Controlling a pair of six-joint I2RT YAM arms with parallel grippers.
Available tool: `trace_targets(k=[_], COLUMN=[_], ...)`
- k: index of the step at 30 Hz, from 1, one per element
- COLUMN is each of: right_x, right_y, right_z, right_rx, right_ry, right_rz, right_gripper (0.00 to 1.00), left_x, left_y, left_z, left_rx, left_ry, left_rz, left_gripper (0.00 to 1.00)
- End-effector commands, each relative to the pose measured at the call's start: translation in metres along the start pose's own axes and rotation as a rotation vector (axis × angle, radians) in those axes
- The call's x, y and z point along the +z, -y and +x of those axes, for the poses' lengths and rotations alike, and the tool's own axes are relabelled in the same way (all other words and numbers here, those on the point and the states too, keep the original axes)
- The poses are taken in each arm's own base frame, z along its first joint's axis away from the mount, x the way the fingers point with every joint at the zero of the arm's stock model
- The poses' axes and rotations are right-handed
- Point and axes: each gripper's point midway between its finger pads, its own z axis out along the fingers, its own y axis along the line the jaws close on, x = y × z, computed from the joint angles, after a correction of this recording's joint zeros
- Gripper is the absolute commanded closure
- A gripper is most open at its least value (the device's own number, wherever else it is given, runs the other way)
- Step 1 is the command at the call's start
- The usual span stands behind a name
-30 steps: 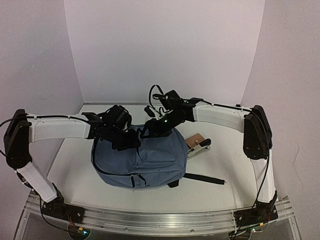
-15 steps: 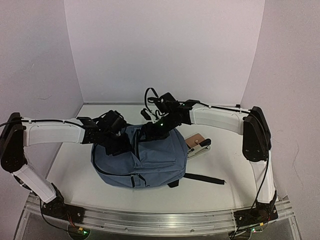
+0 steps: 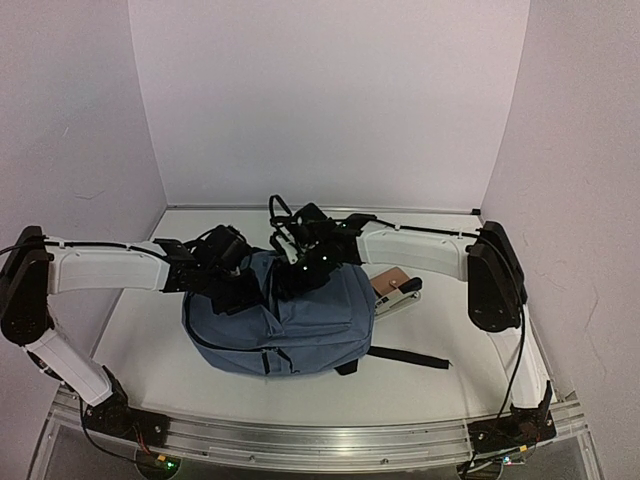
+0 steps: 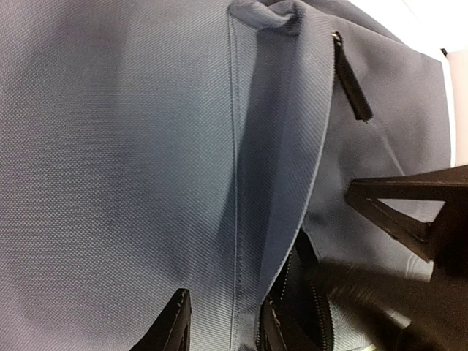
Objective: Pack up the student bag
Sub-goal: Adjust the student bag at the center of the board.
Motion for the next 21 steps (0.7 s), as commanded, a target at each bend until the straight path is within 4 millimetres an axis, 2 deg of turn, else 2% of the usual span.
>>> trace_targets(k=[1,5,6,11,12,13,16,17,21], right_x=[-0.007,-0.033,-0.041,-0.078,-0.082,-0.084,-0.082,-0.078,-0.056], right_y=[0.020,0.016,0.016,0.020,0.016,0.008,-0.012,-0.017,-0.023], right_z=[0.000,-0.018,-0.022,-0.027,-0.025,-0.022,-0.018,-0.017,-0.016], right_rx=[-0.024,-0.063,-0.066,-0.056,-0.054,-0.053,-0.054,-0.065,-0.057], right_ry=[0.006,0.057,0.068,0.095,0.089,0.079,0.067,0.065,0.054], right_rz=[0.112,0.122,0.119,0.090,0.050,0.000,-0.074,-0.075,-0.052], right_gripper=[0.65,0.95,1.00,1.00,0.99,0.91,0.56,0.49,0.38], left_x=[0.002,0.006,0.007,0.012,0.014,0.015,0.018,0.018,0.016], left_y=[-0.004,-0.010,-0.012,-0.009,-0.007,-0.006,-0.003,-0.002,-0.004], left_z=[-0.003,0.001,0.002,0.002,0.002,0.002,0.002,0.001,0.000], left_rx=[-0.034,-0.053,-0.057,-0.045,-0.040,-0.036,-0.032,-0.033,-0.046], left_ry=[0.017,0.010,0.008,-0.005,-0.009,-0.013,-0.016,-0.014,-0.004], left_rz=[0.005,-0.011,-0.014,-0.013,-0.011,-0.008,-0.001,0.001,-0.001], left_gripper=[0.69,0.72,0.72,0.73,0.73,0.73,0.73,0.73,0.73])
